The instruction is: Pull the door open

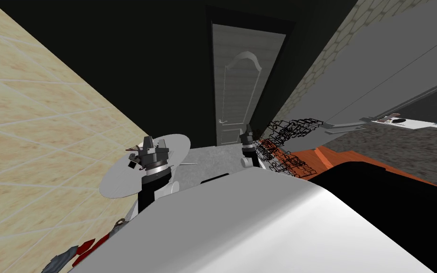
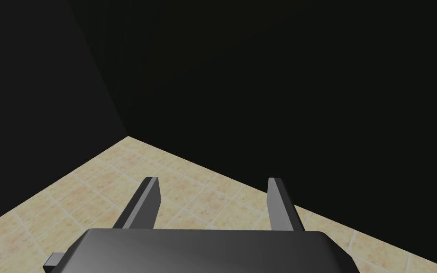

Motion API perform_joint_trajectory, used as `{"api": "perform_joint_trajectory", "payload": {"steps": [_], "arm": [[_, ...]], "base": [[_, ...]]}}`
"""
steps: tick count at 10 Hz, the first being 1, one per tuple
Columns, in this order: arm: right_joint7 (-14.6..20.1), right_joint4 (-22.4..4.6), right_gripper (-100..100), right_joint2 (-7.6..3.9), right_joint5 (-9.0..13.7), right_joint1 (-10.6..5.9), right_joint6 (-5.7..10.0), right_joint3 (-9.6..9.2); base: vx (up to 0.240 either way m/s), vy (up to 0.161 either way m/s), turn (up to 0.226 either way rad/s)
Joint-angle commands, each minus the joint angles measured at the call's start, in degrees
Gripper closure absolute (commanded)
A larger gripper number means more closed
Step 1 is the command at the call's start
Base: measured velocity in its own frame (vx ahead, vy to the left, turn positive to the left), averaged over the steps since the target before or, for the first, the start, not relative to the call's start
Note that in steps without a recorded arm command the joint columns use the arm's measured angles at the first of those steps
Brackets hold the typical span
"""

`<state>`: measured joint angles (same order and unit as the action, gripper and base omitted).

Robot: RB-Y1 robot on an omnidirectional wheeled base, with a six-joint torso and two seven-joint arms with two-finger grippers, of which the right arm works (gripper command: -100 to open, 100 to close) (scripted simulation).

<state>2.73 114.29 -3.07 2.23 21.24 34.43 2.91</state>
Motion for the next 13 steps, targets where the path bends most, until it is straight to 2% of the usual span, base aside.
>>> {"api": "perform_joint_trajectory", "payload": {"steps": [1, 4, 5, 13], "arm": [[-0.2, -2.6, -100, -0.41, 0.1, -1.18, 0.11, 0.11], [-0.4, -7.4, -100, -1.21, 0.4, -3.59, 0.4, 0.42], [-0.4, -7.8, -100, -1.21, 0.4, -3.59, 0.4, 0.42], [-1.1, -22.4, -100, -3.22, 1.2, -10.51, 1.2, 1.32]], "base": [[0.097, 0.003, 0.01], [0.098, -0.006, 0.015], [0.063, -0.001, 0.003], [0.089, -0.003, 0.014]]}}
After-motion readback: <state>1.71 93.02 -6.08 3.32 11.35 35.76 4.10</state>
